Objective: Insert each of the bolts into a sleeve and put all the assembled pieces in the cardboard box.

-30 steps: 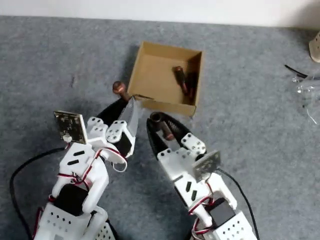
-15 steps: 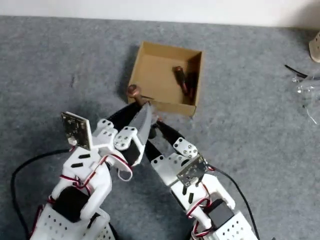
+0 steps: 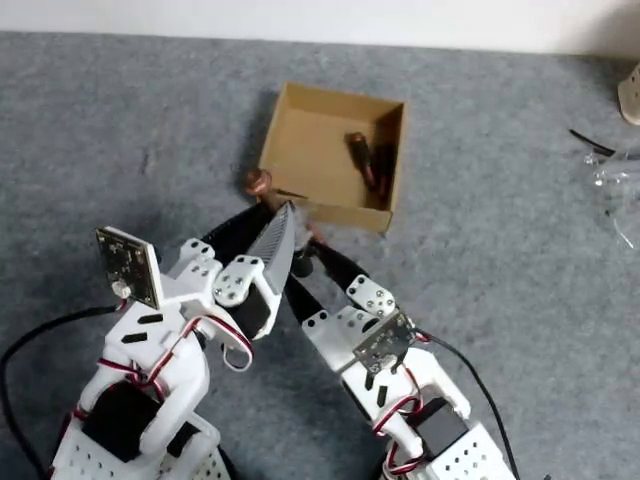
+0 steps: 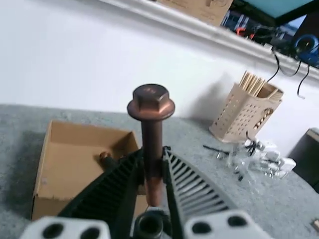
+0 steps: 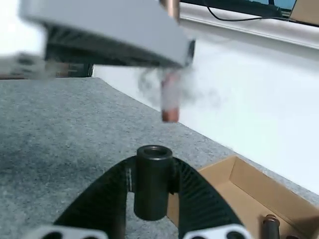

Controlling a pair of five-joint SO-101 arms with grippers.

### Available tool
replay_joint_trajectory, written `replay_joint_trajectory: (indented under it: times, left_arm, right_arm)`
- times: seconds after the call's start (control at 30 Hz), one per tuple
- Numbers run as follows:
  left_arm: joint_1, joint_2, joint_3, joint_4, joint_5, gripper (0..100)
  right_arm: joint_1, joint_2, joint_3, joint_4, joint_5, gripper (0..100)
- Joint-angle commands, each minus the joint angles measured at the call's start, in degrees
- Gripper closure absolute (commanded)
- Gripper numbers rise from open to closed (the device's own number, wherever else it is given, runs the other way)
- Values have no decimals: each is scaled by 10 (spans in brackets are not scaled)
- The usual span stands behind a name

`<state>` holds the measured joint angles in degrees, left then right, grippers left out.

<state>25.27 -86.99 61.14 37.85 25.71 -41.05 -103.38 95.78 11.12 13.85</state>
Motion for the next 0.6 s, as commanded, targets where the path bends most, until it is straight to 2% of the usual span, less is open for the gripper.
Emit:
replay_joint_trajectory:
  times: [0.0, 0.3, 0.57]
  left_arm:
    - [9, -13, -9, 15, 3, 995]
    - [55, -13, -9, 79, 0, 995]
    - [58, -13, 17, 82, -2, 995]
  right_arm:
    - [10, -16, 70, -2, 6, 995]
    - [21, -16, 70, -2, 6, 995]
    - [29, -16, 69, -2, 4, 995]
